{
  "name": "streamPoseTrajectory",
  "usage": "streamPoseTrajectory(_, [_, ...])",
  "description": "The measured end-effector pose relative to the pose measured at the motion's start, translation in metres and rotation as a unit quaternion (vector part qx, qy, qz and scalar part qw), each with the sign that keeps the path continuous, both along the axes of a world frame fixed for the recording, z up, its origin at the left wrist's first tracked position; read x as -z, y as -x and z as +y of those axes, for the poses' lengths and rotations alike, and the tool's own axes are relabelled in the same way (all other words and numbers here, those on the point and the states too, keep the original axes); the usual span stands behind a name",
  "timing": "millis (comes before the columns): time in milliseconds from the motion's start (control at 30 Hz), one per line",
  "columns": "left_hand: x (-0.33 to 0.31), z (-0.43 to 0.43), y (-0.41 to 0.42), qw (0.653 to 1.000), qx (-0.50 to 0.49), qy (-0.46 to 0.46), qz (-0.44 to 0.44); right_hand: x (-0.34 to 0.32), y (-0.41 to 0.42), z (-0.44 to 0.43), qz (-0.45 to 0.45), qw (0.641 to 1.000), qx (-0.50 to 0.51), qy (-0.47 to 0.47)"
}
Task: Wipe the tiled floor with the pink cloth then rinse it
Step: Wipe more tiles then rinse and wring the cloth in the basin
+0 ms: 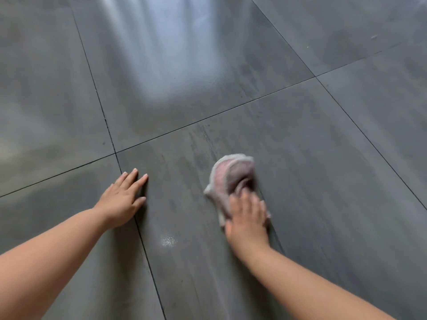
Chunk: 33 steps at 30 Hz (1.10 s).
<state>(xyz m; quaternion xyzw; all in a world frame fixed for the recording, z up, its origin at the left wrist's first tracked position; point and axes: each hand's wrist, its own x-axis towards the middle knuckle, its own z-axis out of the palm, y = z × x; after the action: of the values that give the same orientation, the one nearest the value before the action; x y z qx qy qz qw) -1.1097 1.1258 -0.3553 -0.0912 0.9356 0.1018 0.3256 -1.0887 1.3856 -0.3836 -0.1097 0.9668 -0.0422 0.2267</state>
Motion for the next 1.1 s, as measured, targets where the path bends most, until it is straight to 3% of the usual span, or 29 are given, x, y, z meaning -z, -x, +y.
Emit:
streamPoseTrajectory(133, [-0.003,0.005,0.002,1.0,-0.021,-0.015,0.008,-0.006,-0.041,-0.023,0.035,0.972,-0.229,0.025])
streamPoseTrajectory(233, [-0.003,0.007,0.001,1.0,-0.015,0.005,0.019,-0.001,-0.026,0.004,0.079,0.942,-0.315,0.084])
streamPoseTrajectory(300, [-0.002,0.009,0.0,0.999,-0.025,0.01,0.038,0.005,-0.001,0.041,0.121,0.959,-0.248,0.057])
streamPoseTrajectory(400, [-0.001,0.012,0.002,0.997,-0.051,0.005,0.054,-0.004,0.039,0.117,0.128,0.991,0.03,0.021])
streamPoseTrajectory(467, [0.0,0.018,0.003,0.997,-0.054,0.017,0.054,-0.027,0.045,0.15,0.035,0.972,0.231,-0.033])
streamPoseTrajectory(500, [0.0,0.022,0.005,0.997,-0.041,0.029,0.054,-0.034,0.041,0.158,0.012,0.957,0.286,-0.046])
streamPoseTrajectory(633, [-0.018,0.037,0.022,0.983,-0.008,0.105,0.147,-0.039,0.018,0.155,-0.007,0.947,0.315,-0.065])
streamPoseTrajectory(700, [-0.036,0.039,0.028,0.977,-0.061,0.086,0.184,-0.049,0.019,0.15,-0.034,0.936,0.349,0.007])
streamPoseTrajectory(767, [-0.063,0.048,0.024,0.982,-0.081,0.065,0.16,-0.075,0.023,0.147,-0.054,0.903,0.416,0.092])
streamPoseTrajectory(900, [-0.14,0.079,0.011,0.982,-0.133,0.04,0.129,-0.151,0.017,0.151,-0.073,0.842,0.497,0.195])
streamPoseTrajectory(1100, [-0.303,0.096,0.007,0.977,-0.158,-0.104,0.093,-0.326,0.01,0.163,-0.075,0.783,0.572,0.232])
